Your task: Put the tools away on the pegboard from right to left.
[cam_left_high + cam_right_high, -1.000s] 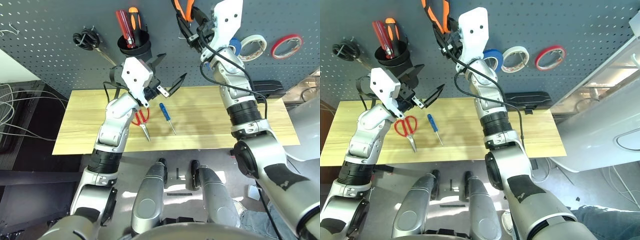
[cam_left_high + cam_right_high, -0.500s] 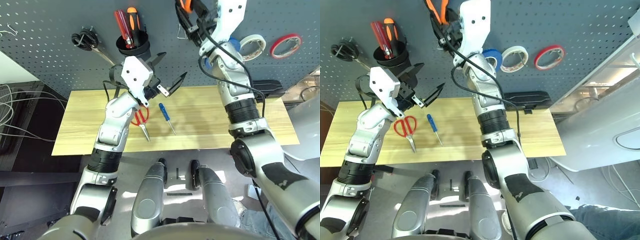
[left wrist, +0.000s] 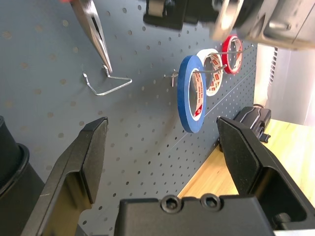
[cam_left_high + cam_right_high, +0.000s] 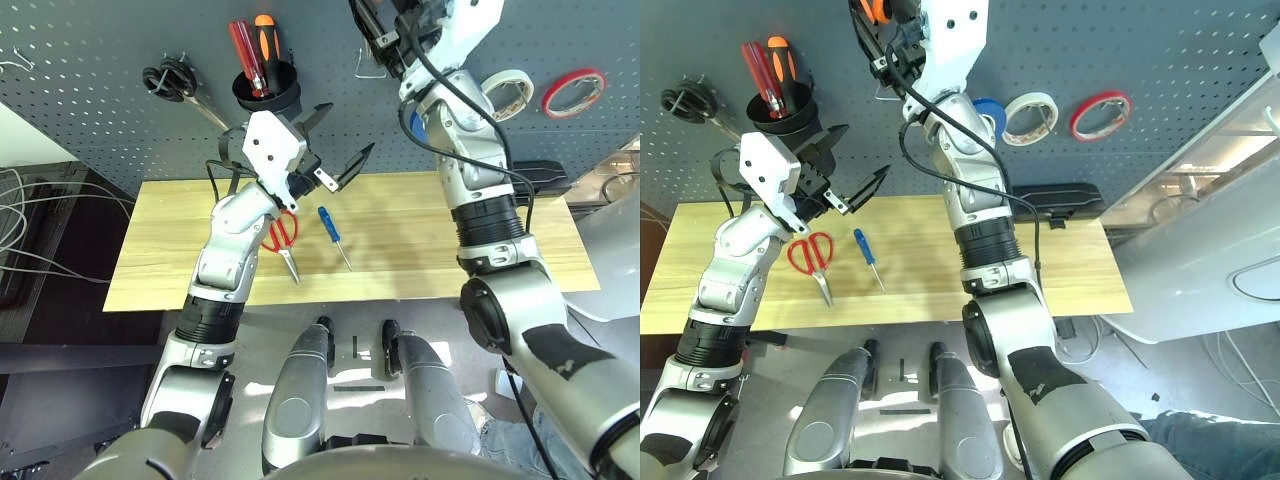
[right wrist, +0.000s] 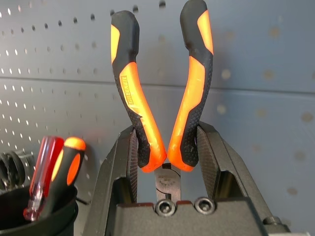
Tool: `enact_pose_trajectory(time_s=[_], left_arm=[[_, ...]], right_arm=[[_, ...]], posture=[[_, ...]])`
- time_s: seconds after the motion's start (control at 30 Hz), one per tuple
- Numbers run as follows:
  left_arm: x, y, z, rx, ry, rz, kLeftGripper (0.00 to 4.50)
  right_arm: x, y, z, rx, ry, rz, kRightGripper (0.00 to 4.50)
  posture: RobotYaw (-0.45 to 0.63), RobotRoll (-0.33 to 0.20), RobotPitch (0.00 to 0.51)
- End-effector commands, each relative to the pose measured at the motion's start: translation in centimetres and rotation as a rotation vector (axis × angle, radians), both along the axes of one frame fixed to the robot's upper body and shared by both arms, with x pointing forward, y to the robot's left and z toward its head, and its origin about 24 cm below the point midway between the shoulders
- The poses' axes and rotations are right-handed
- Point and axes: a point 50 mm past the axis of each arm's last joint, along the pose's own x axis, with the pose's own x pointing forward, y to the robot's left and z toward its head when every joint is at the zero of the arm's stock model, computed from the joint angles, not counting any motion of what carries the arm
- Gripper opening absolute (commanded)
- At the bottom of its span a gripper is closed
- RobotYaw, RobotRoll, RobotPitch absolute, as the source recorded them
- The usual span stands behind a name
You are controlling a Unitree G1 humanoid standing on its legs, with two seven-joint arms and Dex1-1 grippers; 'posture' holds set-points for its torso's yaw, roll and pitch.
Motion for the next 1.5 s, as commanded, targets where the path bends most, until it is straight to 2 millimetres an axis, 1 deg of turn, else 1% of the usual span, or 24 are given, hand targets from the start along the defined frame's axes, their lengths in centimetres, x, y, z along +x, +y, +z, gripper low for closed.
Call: enact_pose_trajectory(time_s=[0.03,0.4,0.67,0.87,1.23,1.43,1.5], left_arm=[[-0.2,0.1,-0.6,0.011,0.017,-0.004,4.5],[-0.2,0.2,-0.6,0.015,0.02,-0.003,4.5],[-0.2,0.2,-0.6,0.02,0.022,-0.005,4.5],[-0.2,0.2,-0.5,0.026,0.025,-0.009,4.5],[-0.2,0.1,-0.5,0.031,0.024,-0.015,4.5],[-0.1,0.1,-0.5,0.035,0.025,-0.017,4.5],[0.0,0.0,-0.4,0.018,0.031,-0.019,4.5]], right_arm=[[-0.2,0.3,0.1,-0.022,-0.054,0.006,1.88],[-0.3,0.5,0.3,-0.062,-0.154,-0.012,1.88],[-0.1,0.6,-0.8,-0.114,-0.18,-0.042,1.88],[0.3,0.3,-2.1,-0.121,-0.151,-0.062,1.88],[1.1,0.0,-3.9,-0.14,-0.108,-0.096,1.88],[1.3,-0.7,-5.1,-0.135,-0.02,-0.123,1.88],[1.2,-1.0,-5.4,-0.133,0.005,-0.122,2.6]], posture=[[0.21,0.0,0.279],[0.21,0.0,0.285],[0.21,0.0,0.291],[0.21,0.0,0.293],[0.21,0.0,0.291],[0.21,0.0,0.288],[0.21,0.0,0.288]])
